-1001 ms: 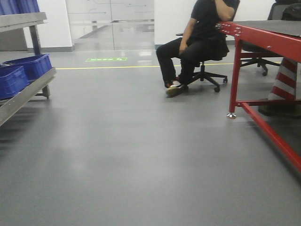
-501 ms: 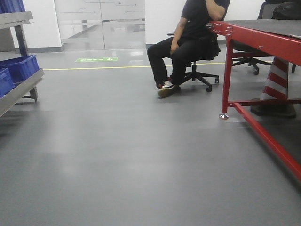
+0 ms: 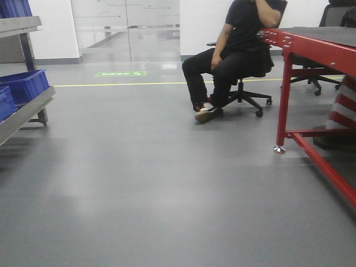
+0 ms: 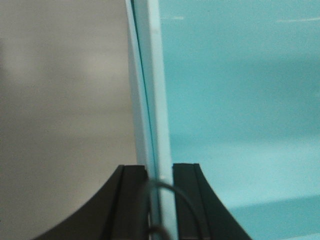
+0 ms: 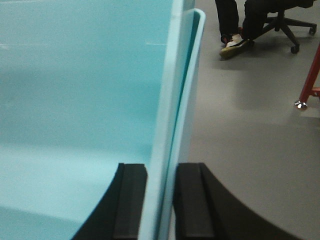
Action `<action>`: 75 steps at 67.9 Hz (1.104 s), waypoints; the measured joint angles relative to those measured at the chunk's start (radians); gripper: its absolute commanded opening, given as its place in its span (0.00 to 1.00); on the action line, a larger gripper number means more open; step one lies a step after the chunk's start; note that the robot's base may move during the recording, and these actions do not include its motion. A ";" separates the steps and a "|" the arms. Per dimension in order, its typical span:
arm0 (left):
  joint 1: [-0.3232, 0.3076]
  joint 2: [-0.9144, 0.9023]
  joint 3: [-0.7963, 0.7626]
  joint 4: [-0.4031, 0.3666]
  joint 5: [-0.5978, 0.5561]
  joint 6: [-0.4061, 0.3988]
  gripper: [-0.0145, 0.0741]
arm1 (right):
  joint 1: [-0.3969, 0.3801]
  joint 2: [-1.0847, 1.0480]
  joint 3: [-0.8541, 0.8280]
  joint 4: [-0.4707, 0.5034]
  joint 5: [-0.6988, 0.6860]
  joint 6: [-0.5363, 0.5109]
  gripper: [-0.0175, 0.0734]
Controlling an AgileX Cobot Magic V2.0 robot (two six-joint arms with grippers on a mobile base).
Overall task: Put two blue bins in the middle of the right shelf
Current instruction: 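Drive the base past the seated person holding the bins in both grippers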
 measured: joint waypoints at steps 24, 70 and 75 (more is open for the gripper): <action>0.000 0.000 0.000 0.000 0.000 0.000 0.04 | 0.000 0.000 0.000 0.000 0.000 0.000 0.02; 0.000 0.000 0.000 0.002 0.000 0.000 0.04 | 0.000 0.000 0.000 0.000 0.000 0.000 0.02; 0.000 0.000 0.000 0.002 0.000 0.000 0.04 | 0.000 0.000 0.000 0.000 0.000 0.000 0.02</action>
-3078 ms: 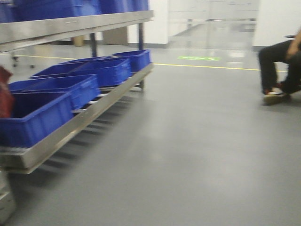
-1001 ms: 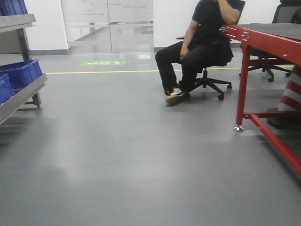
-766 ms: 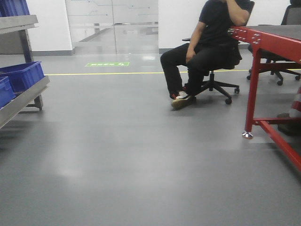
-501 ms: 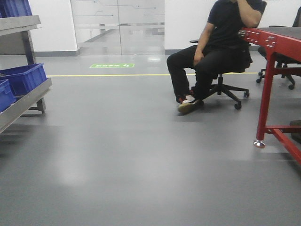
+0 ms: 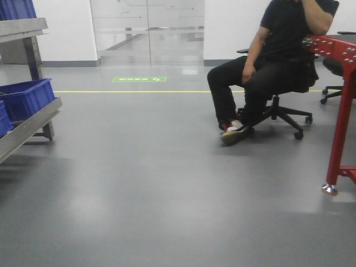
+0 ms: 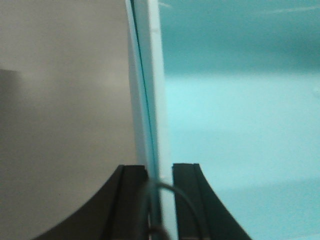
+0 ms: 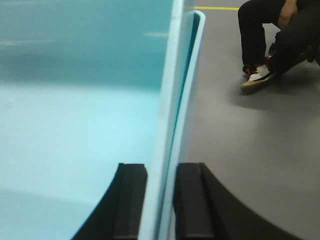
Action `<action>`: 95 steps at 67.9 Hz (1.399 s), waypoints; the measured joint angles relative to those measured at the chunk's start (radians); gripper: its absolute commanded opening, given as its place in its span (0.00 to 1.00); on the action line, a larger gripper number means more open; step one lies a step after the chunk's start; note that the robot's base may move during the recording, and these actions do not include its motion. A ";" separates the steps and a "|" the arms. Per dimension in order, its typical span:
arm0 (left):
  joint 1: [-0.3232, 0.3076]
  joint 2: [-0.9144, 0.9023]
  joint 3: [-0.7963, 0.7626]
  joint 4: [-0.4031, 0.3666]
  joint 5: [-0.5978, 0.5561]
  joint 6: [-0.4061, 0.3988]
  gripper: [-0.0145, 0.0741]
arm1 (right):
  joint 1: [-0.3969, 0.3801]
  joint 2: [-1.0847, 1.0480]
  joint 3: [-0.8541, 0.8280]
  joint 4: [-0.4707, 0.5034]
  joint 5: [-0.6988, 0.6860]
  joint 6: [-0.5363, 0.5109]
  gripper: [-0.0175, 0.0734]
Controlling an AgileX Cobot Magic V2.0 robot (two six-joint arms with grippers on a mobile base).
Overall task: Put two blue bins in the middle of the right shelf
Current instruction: 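Drive the base past the seated person holding the bins in both grippers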
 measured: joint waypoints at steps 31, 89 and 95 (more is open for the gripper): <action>0.000 0.000 0.000 0.000 0.000 0.000 0.04 | 0.000 0.000 0.000 0.000 0.000 0.000 0.02; 0.000 0.000 0.000 0.000 -0.002 0.000 0.04 | 0.000 0.000 0.000 0.000 -0.001 0.000 0.02; 0.000 0.000 0.000 0.000 -0.002 0.000 0.04 | 0.000 0.000 0.000 0.000 -0.001 0.000 0.02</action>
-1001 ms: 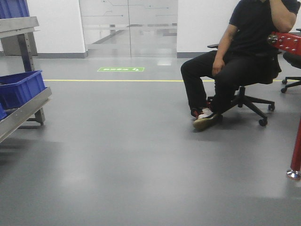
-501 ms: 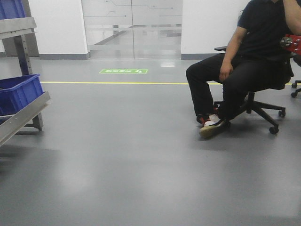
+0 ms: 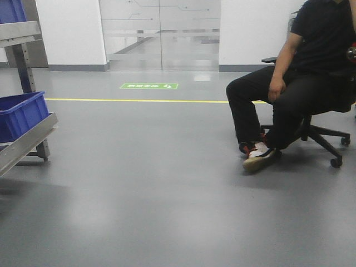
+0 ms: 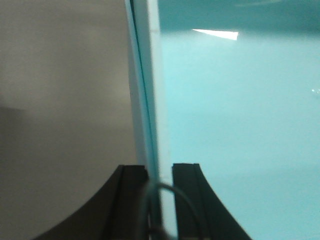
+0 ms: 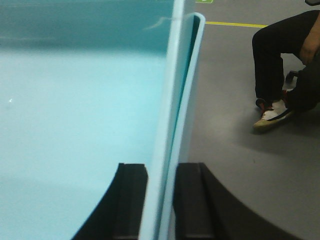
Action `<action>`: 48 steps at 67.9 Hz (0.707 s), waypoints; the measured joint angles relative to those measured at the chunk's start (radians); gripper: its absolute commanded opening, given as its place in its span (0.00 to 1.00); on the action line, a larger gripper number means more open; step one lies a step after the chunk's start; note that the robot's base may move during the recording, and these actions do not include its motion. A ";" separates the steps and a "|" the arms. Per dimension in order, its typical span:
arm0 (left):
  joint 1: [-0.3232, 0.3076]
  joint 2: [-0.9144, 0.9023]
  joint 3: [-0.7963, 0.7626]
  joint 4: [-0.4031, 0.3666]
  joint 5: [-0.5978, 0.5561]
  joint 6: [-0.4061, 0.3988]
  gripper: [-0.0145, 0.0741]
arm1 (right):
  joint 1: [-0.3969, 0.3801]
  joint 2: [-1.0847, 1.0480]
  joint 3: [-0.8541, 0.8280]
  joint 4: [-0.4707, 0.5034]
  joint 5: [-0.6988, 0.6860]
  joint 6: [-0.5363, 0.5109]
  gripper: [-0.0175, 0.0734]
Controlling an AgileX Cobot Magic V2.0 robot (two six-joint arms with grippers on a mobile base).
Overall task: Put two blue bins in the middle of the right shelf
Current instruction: 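Drive the base past the seated person holding the bins in both grippers, then turn the base toward the steel shelf with dark-blue bins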
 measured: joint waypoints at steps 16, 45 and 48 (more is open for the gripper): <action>0.000 0.000 0.000 0.000 0.000 0.000 0.04 | 0.000 0.000 0.000 0.000 0.000 0.000 0.02; 0.000 0.000 0.000 0.000 -0.002 0.000 0.04 | 0.000 0.000 0.000 0.000 0.000 0.000 0.02; 0.000 0.000 0.000 0.000 -0.002 0.000 0.04 | 0.000 0.000 0.000 0.000 0.000 0.000 0.02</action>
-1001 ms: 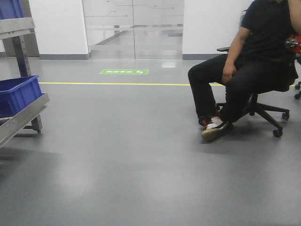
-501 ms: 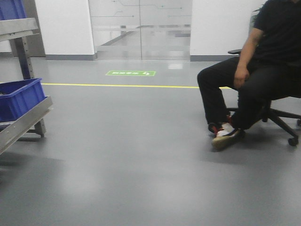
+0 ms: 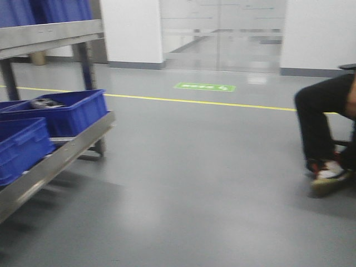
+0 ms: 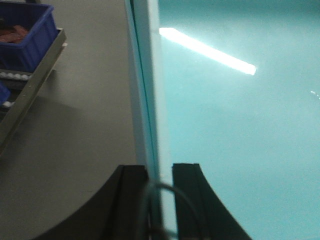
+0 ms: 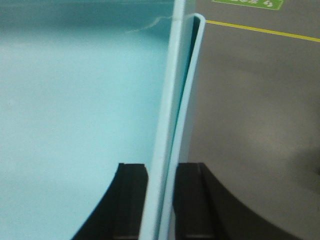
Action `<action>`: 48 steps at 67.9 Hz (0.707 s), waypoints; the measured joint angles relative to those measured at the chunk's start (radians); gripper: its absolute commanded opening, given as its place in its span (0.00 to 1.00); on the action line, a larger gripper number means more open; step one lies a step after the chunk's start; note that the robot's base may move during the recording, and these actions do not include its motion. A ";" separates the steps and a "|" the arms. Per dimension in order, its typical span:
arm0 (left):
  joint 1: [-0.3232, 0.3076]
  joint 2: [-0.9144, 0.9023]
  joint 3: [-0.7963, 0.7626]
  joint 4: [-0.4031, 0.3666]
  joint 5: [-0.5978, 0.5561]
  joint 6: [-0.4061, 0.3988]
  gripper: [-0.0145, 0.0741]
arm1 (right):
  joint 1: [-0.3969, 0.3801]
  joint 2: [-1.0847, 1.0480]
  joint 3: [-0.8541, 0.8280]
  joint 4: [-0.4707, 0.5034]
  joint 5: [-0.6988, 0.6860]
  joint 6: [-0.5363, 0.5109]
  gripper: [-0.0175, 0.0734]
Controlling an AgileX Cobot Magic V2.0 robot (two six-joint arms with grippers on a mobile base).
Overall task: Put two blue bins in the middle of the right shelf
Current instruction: 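Turn the base toward the steel shelf with dark-blue bins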
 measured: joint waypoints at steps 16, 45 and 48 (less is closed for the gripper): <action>0.000 0.000 0.000 0.000 0.000 0.000 0.04 | 0.000 0.000 0.000 0.000 0.000 0.000 0.02; 0.000 0.000 0.000 0.000 0.000 0.000 0.04 | 0.000 0.000 0.000 0.000 0.000 0.000 0.02; 0.000 0.000 0.000 0.000 0.000 0.000 0.04 | 0.000 0.000 0.000 0.000 0.000 0.000 0.02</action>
